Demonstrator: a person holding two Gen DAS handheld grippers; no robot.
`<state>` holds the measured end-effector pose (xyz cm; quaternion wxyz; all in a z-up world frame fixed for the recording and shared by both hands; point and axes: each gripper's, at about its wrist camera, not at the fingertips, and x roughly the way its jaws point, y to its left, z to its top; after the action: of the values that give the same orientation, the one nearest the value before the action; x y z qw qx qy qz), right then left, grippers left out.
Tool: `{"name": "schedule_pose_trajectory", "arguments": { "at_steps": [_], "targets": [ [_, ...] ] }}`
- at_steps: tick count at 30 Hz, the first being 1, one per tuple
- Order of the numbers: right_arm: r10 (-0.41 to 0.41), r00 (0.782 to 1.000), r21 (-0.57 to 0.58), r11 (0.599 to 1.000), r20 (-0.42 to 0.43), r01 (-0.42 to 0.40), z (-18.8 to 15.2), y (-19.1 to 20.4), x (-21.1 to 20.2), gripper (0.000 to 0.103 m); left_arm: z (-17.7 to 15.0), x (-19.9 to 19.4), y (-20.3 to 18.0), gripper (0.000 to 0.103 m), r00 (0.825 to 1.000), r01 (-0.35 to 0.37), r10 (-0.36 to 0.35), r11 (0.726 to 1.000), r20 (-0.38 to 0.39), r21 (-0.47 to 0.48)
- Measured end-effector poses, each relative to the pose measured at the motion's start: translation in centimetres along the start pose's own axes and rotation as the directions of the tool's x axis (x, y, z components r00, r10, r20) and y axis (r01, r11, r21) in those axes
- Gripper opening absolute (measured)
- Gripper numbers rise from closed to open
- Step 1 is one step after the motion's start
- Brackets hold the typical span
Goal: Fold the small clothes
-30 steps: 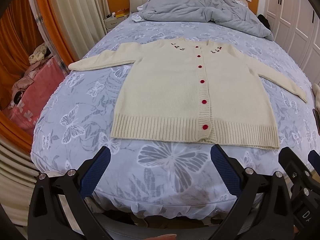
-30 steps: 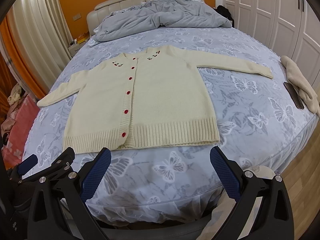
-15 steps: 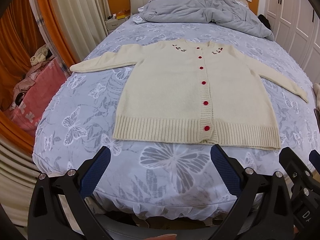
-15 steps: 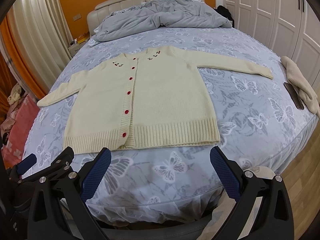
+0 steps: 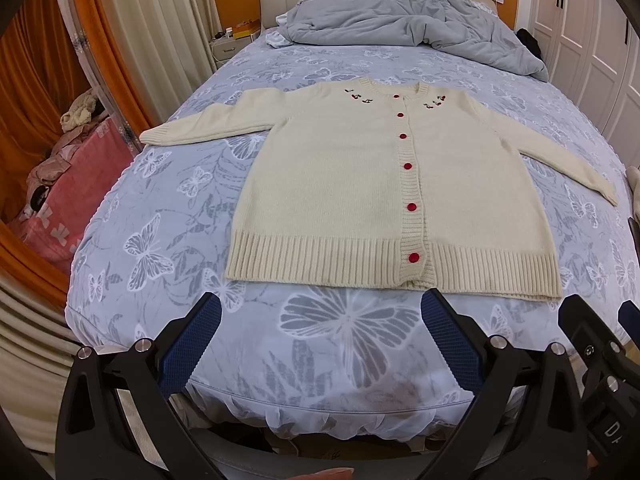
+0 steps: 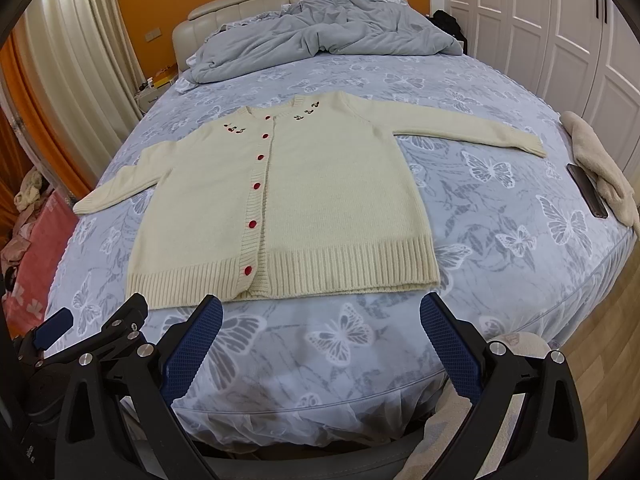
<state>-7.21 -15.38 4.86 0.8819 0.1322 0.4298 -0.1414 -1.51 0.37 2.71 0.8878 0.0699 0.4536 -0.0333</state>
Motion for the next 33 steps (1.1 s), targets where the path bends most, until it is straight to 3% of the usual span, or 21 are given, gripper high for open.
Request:
{"name": "schedule_pose_trajectory", "arguments": {
  "at_steps": [23, 29, 33],
  "targets": [
    [-0.001, 1.000, -0.008, 1.000, -0.014, 0.001, 0.0, 0.2, 0.4, 0.098, -0.2, 0.7, 0.2, 0.098, 1.000, -0.005, 0.005, 1.000, -0.014, -0.004],
    [0.005, 0.999, -0.010, 1.000, -0.043, -0.006, 0.2, 0.1, 2.1, 0.098, -0.1, 1.9, -0.2, 0.098, 0.999, -0.020, 0.020, 1.000, -0.026, 0.003],
    [0.056, 0.995, -0.029, 0.998, -0.080, -0.058, 0.8, -0.3, 4.1, 0.098, 0.6, 3.1, -0.7, 0.098, 1.000, -0.003, 0.003, 1.000, -0.023, 0.015]
  ]
}}
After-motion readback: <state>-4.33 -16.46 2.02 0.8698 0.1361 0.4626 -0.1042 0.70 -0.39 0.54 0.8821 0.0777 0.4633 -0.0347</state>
